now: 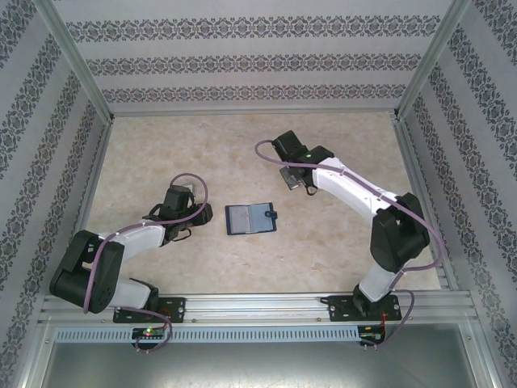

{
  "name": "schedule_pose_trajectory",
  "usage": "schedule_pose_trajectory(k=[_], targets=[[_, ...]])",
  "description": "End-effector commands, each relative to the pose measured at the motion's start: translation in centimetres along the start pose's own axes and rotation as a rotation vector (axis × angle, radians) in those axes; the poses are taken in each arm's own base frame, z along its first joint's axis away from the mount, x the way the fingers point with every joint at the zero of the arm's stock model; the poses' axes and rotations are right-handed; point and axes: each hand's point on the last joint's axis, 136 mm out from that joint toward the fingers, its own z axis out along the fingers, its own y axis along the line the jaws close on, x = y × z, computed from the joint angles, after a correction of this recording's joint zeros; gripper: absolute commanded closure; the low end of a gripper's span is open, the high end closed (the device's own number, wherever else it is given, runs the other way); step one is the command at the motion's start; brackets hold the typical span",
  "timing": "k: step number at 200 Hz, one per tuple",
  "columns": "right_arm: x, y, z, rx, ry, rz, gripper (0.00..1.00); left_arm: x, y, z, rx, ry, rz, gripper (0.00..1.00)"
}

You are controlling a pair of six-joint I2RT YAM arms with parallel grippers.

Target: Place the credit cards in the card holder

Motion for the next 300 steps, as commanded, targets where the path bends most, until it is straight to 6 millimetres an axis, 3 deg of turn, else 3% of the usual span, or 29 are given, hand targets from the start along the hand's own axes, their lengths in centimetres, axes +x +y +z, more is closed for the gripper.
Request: schedule_pose_trajectory(k=[1, 20, 52, 76, 103, 145, 204, 300], targets=[[0.7, 1.3, -1.8, -0.14, -0.013, 0.081, 1.0, -1.4, -0.8, -0.2, 0.035, -0.042, 0.027, 0.48], [1.5, 3.4, -2.7, -0.287, -0.02, 0.137, 1.0, -1.3, -1.5, -0.3, 0.073, -0.035, 0.034, 0.48], [3.1, 9.7, -4.1, -0.722, 0.007, 0.293, 0.99, -1.2, -3.4, -0.1, 0.19, -0.037, 0.033, 0.48], [3.9, 12.8, -3.6, -0.959, 0.054, 0.406, 0.99, -0.9, -6.0, 0.1, 0.348, -0.01, 0.04, 0.48], [5.1, 15.3, -2.4, -1.086, 0.141, 0.432, 0.99, -0.1, -6.6, 1.0, 0.387, 0.042, 0.02, 0.54], [6.3, 16.1, -0.6, -1.146, 0.192, 0.484, 0.98, 1.1, -6.2, 0.7, 0.391, 0.064, 0.007, 0.56], [7.4, 16.9, 2.0, -1.16, 0.28, 0.508, 0.99, 2.1, -6.5, 1.3, 0.423, 0.103, -0.008, 0.71], [7.1, 17.2, 4.1, -1.12, 0.304, 0.584, 0.97, 2.8, -5.8, 2.5, 0.386, 0.147, -0.037, 0.81]])
